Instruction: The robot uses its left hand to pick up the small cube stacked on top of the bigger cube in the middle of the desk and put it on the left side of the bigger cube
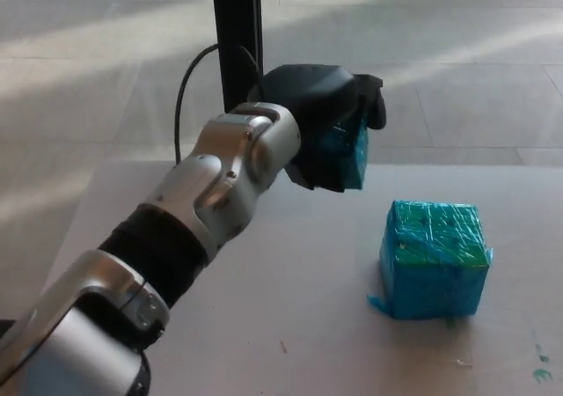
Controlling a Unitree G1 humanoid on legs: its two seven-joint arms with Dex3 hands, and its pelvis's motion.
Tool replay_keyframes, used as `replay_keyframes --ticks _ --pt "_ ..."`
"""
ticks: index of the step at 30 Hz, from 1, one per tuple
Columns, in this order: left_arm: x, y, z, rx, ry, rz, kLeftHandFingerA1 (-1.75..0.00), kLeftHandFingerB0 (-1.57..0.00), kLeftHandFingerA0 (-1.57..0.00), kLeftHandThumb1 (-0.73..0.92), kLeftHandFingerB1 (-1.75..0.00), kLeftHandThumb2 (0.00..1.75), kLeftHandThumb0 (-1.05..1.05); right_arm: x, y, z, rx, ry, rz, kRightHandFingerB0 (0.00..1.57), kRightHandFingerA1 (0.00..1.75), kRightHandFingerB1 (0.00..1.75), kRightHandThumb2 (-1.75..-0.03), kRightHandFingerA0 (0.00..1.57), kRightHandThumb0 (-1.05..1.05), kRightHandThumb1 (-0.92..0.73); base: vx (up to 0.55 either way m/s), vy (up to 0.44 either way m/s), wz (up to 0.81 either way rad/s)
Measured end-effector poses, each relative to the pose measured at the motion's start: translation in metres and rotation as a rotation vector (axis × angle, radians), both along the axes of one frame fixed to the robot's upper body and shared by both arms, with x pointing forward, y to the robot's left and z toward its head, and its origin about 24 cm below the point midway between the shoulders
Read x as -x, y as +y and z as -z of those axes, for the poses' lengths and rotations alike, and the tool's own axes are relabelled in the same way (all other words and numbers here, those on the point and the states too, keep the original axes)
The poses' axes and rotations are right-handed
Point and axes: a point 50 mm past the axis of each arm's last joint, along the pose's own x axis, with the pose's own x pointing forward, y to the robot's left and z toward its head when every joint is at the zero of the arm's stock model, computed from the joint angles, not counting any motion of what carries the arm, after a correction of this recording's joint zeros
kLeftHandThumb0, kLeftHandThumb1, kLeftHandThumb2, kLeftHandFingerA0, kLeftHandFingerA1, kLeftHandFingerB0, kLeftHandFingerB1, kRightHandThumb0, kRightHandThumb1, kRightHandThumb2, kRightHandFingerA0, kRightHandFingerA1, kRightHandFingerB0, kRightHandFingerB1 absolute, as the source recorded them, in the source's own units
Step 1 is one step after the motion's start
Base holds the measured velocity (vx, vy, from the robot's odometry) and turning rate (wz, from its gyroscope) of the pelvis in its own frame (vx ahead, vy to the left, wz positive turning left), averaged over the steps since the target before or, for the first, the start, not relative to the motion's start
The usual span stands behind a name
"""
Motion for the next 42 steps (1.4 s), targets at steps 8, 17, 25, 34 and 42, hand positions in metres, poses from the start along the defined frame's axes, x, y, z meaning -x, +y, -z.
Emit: replay_keyframes --ticks 8,17,25,34,42 --pt "0.008 0.034 0.043 -0.103 0.142 -0.058 -1.63 -0.75 -0.78 0.66 -1.29 0.77 -0.15 0.002 -0.002 0.0 -0.001 0.0 0.009 0.46 0.93 0.76 -0.99 0.67 -0.85 -0.47 0.0 0.0 0.0" --pt "0.026 0.045 0.093 -0.135 0.288 -0.083 -1.64 -0.69 -0.83 0.68 -1.33 0.71 -0.2 0.002 -0.003 0.0 -0.004 -0.003 0.011 0.46 0.93 0.76 -0.97 0.67 -0.86 -0.45 0.0 0.0 0.0" --pt "0.039 0.042 0.123 -0.111 0.368 -0.089 -1.52 -0.85 -0.78 0.58 -1.05 0.91 -0.13 0.002 -0.003 0.001 -0.008 -0.003 0.013 0.48 1.01 0.8 -0.68 0.71 -0.82 -0.61 0.0 0.0 0.0" --pt "0.04 0.037 0.121 -0.177 0.336 -0.095 -0.75 -0.38 -0.48 0.4 -0.54 0.78 -0.46 0.001 -0.002 0.0 -0.015 -0.007 0.007 0.5 1.01 0.78 -0.67 0.7 -0.81 -0.59 0.0 0.0 0.0" --pt "0.039 0.034 0.118 -0.26 0.352 -0.111 0.0 0.0 0.0 0.55 0.0 0.57 -1.01 0.0 -0.003 0.0 -0.018 -0.008 0.008 0.48 1.03 0.79 -0.68 0.7 -0.81 -0.59 0.0 0.0 0.0"
